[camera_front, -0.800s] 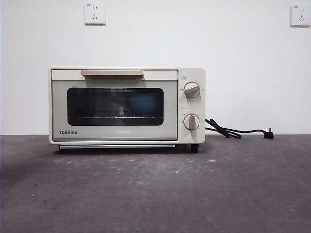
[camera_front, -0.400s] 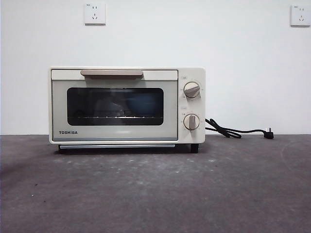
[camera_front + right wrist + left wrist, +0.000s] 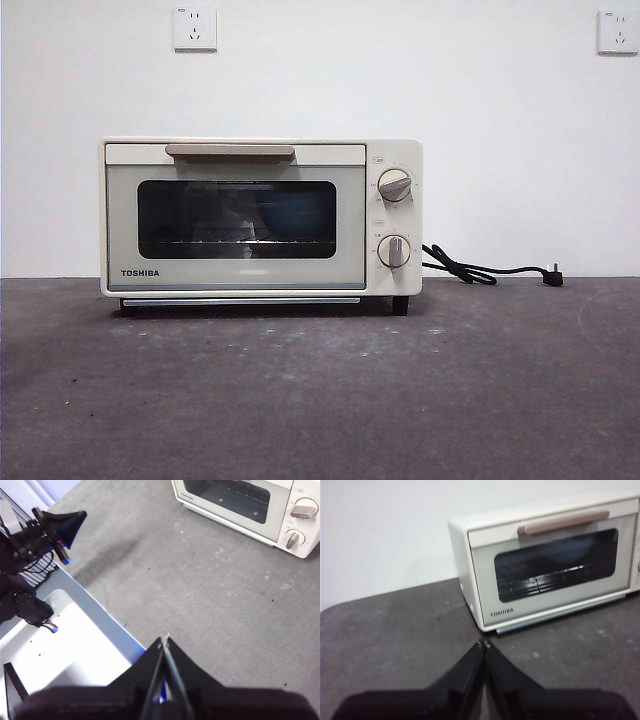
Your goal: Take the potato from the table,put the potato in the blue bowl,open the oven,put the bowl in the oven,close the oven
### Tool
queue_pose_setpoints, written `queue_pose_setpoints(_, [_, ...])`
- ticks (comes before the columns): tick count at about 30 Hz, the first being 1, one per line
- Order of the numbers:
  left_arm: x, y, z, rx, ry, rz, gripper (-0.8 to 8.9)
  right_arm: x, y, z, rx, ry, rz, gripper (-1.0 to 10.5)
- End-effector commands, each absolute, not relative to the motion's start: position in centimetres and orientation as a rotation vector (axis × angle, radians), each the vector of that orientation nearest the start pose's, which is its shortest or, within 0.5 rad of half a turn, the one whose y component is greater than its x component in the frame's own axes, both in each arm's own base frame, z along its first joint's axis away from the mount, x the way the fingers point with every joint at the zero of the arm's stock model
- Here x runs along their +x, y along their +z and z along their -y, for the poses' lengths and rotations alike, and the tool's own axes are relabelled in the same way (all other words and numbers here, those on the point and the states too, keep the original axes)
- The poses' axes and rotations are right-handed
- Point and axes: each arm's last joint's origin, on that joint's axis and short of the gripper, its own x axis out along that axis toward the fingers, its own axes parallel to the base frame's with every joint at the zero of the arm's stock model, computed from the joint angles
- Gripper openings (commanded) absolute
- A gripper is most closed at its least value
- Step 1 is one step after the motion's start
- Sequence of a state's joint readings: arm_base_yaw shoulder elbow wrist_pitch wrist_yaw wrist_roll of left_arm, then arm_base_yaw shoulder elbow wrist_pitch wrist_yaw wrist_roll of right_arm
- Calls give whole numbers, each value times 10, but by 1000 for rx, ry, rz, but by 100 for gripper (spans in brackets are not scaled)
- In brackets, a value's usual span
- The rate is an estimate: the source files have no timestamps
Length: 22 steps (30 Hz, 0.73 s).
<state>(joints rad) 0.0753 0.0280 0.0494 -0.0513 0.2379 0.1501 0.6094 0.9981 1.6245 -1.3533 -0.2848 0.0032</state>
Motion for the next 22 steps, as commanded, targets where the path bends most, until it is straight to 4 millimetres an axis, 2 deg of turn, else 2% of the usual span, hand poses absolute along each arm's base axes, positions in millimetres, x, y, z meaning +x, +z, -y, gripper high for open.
queue_pose_setpoints(1, [96, 165, 0, 155, -163, -28, -4, 86, 452, -70, -117, 847, -762, 3])
queue_pose_setpoints(10, [94, 149, 0, 129, -175, -182, -4, 85, 452, -69, -117, 847, -759, 3])
queue_pose_setpoints(22, [94, 150, 0, 125, -177, -174, -4, 85, 452, -69, -117, 847, -759, 3])
